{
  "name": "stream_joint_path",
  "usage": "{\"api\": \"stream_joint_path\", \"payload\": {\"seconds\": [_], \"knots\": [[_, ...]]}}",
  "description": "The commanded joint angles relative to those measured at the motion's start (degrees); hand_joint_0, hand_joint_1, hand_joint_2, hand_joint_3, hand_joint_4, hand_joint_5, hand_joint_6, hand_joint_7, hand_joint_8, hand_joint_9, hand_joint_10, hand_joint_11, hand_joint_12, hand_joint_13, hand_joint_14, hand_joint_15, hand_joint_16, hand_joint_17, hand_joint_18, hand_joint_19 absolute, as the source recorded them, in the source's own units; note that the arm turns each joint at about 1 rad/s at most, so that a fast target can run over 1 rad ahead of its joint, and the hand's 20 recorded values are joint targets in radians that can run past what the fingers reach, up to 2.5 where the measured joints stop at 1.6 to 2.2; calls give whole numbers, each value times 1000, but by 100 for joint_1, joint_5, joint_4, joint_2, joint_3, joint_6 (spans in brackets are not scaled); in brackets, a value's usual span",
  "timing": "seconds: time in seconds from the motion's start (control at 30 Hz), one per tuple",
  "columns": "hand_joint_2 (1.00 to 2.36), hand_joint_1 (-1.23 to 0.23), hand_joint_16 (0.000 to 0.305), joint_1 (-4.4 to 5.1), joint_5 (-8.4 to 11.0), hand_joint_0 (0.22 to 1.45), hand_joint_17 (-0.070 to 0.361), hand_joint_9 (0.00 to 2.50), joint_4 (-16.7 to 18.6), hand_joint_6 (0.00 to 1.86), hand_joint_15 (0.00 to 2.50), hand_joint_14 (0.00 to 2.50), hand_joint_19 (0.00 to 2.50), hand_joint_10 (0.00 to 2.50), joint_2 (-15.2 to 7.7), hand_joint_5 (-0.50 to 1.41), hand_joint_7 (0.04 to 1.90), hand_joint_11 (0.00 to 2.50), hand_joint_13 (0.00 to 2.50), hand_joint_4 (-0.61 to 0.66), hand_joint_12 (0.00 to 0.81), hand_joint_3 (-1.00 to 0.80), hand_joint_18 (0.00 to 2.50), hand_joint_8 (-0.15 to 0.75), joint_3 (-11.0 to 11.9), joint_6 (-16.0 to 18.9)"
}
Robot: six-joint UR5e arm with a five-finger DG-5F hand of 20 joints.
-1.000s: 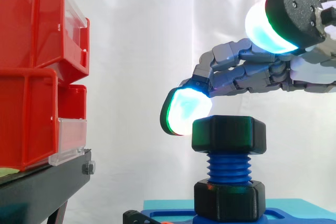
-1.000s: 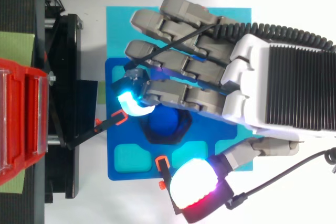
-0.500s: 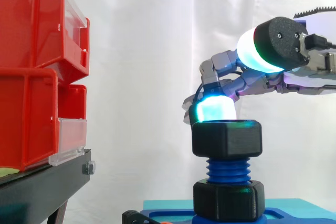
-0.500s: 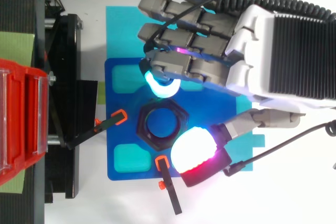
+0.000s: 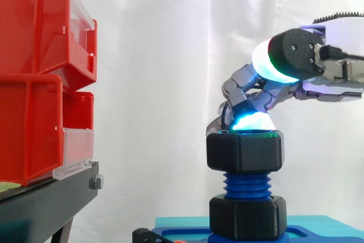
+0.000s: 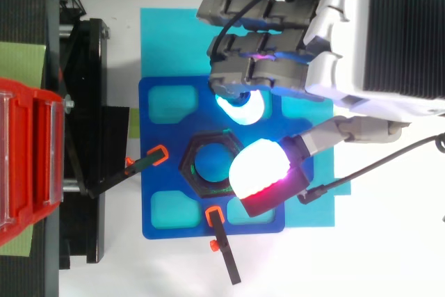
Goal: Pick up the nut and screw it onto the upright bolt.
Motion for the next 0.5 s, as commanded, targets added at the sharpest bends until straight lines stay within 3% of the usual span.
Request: {"api": "stream_joint_path", "payload": {"seconds": [0.0,0.03,0.17,0.27,0.47], "knots": [[1000,-12,27,-40,-83,511,60,831,-27,504,0,0,0,0,1,-56,1138,0,514,261,258,-500,206,271,91,-1],[1000,-6,28,-75,-206,506,64,782,-97,504,0,0,0,0,1,-82,1019,0,493,279,272,-500,193,272,285,-10],[1000,7,33,-110,-364,495,75,659,-264,503,0,0,0,0,1,-131,774,0,426,222,301,-500,149,253,504,-124],[1000,26,38,-119,-443,488,85,571,-255,502,0,0,0,0,1,-154,677,0,337,201,322,-500,73,239,522,-195],[1000,98,44,-40,-505,474,99,366,-79,501,0,0,0,0,-8,-177,601,0,120,175,352,-500,0,212,522,-221]]}}
